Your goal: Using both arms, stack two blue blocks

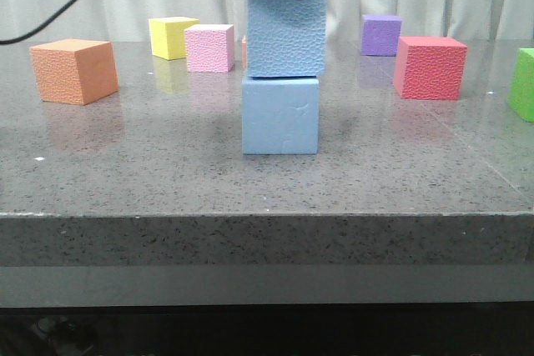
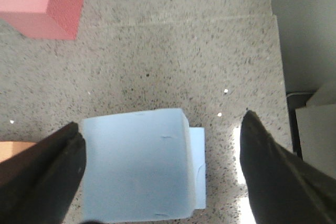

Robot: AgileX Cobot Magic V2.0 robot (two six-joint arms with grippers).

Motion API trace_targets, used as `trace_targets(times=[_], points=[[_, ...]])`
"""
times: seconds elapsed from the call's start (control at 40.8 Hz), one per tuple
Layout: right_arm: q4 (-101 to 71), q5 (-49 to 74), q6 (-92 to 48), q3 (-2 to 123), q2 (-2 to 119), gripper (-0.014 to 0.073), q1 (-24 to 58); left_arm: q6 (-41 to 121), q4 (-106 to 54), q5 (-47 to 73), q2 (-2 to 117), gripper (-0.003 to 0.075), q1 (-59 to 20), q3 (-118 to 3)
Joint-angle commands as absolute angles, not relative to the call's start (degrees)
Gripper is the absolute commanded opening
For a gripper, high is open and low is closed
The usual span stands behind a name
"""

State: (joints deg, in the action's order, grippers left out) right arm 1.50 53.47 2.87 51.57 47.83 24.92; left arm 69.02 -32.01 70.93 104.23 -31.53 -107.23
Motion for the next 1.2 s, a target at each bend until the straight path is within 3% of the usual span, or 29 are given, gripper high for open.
trace_targets(times=[0.0,0.221,0.417,0.736,0.933,1.178], points=[[1.7,50.8,2.6,52.9,47.4,0.0654,24.7,66.6,-35.8,68.9,99.0,0.0577,-31.7,-109.0],[1.7,50.8,2.6,52.9,47.4,0.0654,24.7,45.4,-34.6,64.3,93.6,0.0577,-31.5,-109.0],[1.7,50.8,2.6,52.9,47.4,0.0654,24.7,14.9,-18.3,61.5,87.6,0.0575,-31.5,-108.5],[1.6,50.8,2.6,52.9,47.4,0.0654,24.7,7.6,-10.7,60.2,72.4,0.0524,-31.8,-84.9],[1.6,51.0,2.6,52.9,47.4,0.0654,24.7,-3.4,1.7,58.8,63.2,0.0524,-31.8,-70.0],[1.6,51.1,3.1,52.9,47.1,0.0654,24.7,-7.0,4.6,55.4,52.8,0.0524,-31.8,-59.5]])
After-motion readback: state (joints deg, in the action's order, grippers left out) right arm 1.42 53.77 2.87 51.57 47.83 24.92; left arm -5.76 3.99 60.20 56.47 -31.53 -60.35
